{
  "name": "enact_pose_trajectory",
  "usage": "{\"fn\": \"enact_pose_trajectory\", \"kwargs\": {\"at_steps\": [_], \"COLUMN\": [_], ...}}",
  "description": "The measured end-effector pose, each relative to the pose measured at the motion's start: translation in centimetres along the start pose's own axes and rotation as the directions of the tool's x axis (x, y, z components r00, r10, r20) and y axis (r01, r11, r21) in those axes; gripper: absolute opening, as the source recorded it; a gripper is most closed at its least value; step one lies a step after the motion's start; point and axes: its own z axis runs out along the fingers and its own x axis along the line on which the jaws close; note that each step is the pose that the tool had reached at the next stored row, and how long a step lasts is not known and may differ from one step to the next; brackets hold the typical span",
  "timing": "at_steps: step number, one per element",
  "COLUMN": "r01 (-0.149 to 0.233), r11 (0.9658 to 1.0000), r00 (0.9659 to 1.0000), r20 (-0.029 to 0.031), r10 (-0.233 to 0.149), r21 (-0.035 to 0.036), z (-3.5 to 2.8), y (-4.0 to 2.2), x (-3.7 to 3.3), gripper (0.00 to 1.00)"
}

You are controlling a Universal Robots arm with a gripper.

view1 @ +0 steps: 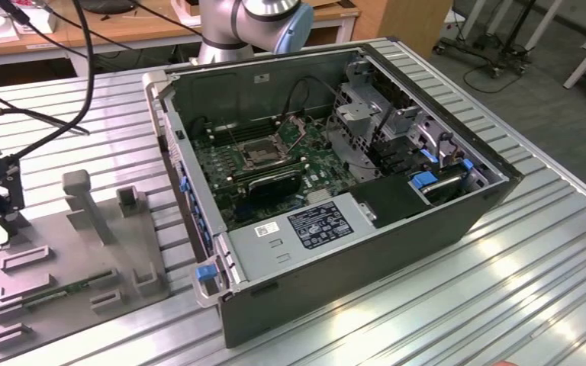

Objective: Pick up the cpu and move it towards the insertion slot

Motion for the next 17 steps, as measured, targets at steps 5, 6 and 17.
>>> {"fn": "enact_pose_trajectory", "kwargs": {"at_steps": [5,6,17], "r01": [0.000,0.000,0.000], "r11": [1.0000,1.0000,1.0000], "r00": [1.0000,1.0000,1.0000], "r20": [0.0000,0.0001,0.0000], "r10": [0.000,0.000,0.000], "r21": [-0.0001,-0.0001,0.0000], "z": [-0.74,-0.85,-1.05], "y": [0.03,0.04,0.04], "x": [0.00,0.00,0.00], "gripper": [0.54,0.54,0.54]}}
